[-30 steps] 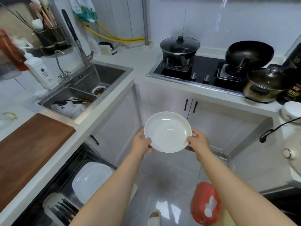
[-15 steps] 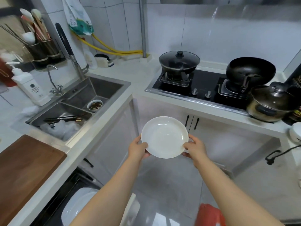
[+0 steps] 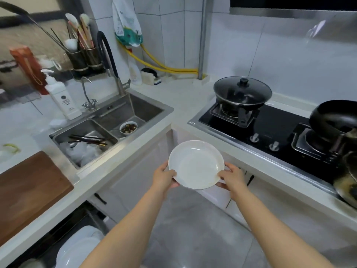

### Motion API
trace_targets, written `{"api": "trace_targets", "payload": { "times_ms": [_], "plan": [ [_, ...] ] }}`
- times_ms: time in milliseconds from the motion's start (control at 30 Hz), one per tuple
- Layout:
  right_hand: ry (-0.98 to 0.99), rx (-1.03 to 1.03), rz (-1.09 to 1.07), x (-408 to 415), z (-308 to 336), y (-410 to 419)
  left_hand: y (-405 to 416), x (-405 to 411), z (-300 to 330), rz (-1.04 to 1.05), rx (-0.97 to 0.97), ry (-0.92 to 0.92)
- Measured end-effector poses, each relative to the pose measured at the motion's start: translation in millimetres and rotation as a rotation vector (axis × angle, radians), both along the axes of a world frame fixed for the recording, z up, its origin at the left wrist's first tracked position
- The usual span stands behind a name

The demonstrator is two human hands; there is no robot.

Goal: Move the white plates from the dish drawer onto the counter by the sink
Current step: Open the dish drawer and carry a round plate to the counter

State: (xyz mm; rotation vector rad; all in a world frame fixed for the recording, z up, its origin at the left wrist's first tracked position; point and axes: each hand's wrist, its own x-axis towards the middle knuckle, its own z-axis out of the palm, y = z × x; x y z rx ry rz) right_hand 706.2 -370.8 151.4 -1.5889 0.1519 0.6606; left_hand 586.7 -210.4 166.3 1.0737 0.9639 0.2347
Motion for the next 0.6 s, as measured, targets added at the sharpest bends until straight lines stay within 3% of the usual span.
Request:
{"api": "trace_targets", "payload": {
  "times_ms": [267,600],
  "plan": [
    [-0.004,0.033,0.108,45,6,47,31,31,3,0.150,0.023,-0.010],
    [0.011,0.047,0.087,97,8,129,118,84,-1,0.147,0.058,-0.028]
  ]
}}
